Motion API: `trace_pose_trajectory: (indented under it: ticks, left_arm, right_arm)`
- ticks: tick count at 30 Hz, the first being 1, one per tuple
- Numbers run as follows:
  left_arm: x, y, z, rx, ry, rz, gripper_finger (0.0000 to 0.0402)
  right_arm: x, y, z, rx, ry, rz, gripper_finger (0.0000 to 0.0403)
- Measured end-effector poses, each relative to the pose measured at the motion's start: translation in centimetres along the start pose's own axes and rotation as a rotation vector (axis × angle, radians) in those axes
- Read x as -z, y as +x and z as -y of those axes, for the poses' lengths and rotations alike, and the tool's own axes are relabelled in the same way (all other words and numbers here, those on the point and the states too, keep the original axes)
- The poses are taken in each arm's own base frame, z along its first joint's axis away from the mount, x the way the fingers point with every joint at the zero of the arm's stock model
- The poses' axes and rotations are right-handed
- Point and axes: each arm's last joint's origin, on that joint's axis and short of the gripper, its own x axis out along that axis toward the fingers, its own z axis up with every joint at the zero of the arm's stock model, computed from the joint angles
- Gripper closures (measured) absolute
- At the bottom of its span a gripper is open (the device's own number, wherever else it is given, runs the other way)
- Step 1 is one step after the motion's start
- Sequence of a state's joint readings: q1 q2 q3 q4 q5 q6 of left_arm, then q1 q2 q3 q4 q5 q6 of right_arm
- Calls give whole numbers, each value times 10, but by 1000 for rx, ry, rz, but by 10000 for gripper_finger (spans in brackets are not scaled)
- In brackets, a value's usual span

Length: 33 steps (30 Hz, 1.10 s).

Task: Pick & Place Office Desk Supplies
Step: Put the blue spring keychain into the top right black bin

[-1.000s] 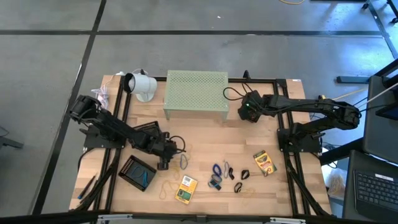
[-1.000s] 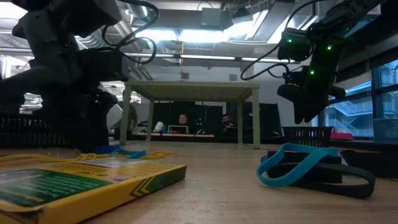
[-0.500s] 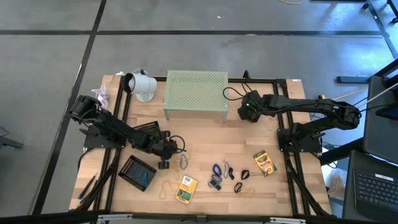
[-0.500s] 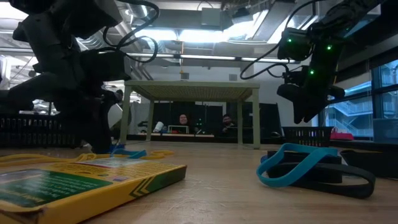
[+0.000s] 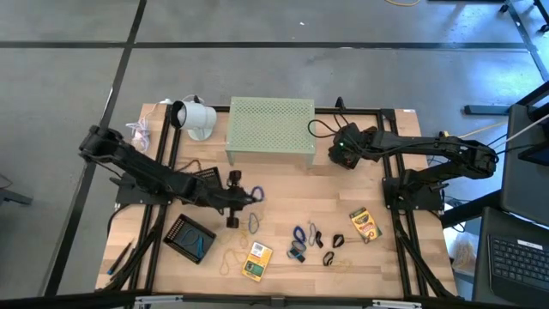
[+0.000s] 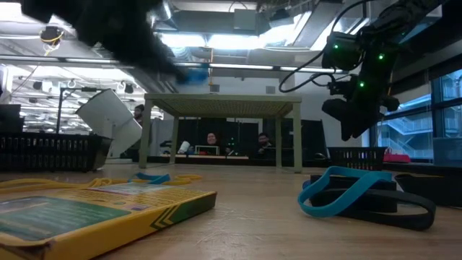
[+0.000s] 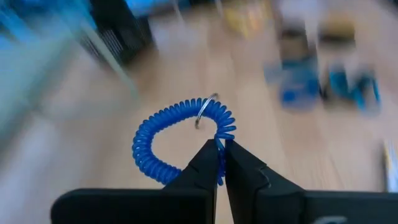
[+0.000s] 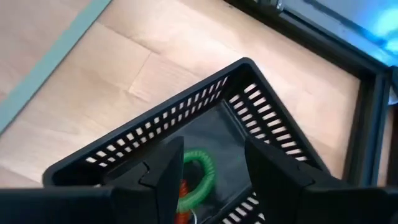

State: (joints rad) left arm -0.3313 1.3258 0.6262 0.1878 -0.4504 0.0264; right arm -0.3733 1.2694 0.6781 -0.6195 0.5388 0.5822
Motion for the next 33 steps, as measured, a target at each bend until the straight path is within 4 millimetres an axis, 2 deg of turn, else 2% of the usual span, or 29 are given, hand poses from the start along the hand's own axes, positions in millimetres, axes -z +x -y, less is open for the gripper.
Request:
trace_pose_trajectory:
  ticks: [4,7,14,20,23,27,33]
  left_arm:
    - [-32,-17,-11,-98,17,260,390]
    - [-49,-29,-18,-144,21,405,389]
    - [-63,-37,-21,-137,35,567,390]
    - [-66,-37,-19,-105,56,620,389]
    - [-65,-36,-19,-110,59,606,390]
    - [-62,-34,-18,-103,57,573,388]
    - [-55,-26,-14,-63,3,498,387]
  right_arm:
    - [0,-1,-1,-6,-35,4,230]
    - [2,-3,-6,-44,-97,8,230]
    - [10,-12,-22,-223,-233,-37,230]
    - [18,-23,-35,-365,-285,-47,247]
    - [17,-32,-45,-503,-283,-18,260]
    - [10,-49,-59,-776,-270,54,278]
    - [-2,-83,-80,-1218,-343,273,295]
